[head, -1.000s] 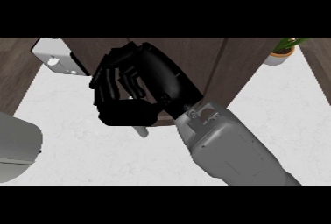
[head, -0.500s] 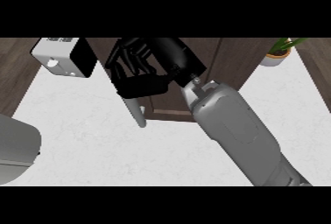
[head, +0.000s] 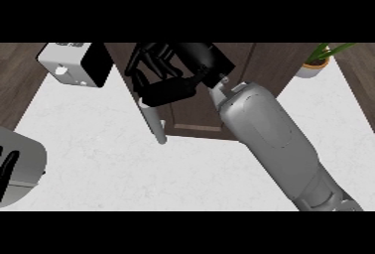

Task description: Pick up the wine, place it into the cabinet and close the cabinet

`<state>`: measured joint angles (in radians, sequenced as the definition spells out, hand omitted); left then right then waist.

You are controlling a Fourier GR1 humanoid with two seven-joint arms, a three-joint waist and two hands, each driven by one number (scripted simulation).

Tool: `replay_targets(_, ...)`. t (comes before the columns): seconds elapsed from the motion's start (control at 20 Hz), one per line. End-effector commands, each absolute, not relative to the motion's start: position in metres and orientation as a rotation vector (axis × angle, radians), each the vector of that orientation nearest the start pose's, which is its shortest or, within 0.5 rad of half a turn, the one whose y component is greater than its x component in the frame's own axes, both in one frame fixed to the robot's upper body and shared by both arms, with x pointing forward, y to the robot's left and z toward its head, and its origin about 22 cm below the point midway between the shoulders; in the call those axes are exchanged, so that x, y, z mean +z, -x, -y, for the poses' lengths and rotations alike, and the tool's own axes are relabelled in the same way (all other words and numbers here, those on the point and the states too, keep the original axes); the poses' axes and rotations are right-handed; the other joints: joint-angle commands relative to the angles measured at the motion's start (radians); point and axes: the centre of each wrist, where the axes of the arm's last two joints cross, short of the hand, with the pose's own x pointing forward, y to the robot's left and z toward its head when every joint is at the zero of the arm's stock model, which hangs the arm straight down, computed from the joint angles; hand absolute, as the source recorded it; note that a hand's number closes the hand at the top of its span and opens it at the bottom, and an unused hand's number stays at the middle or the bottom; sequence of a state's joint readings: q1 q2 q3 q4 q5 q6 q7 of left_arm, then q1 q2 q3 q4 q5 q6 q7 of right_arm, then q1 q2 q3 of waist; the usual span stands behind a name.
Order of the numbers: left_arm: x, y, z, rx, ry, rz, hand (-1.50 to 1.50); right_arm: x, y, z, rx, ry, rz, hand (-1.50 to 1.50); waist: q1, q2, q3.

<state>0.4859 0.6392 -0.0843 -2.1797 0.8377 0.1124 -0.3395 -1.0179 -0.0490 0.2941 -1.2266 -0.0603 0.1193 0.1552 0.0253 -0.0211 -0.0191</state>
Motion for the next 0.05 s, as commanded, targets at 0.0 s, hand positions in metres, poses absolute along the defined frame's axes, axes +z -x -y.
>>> replay_targets(0.0, 0.0964, -0.1382, -0.2972, 0.192, 0.278, 1.863, -1.50, 0.2102, -0.4017, 0.0888, 0.706, -0.107, 1.863, 1.50, -0.025, 0.038, 0.018)
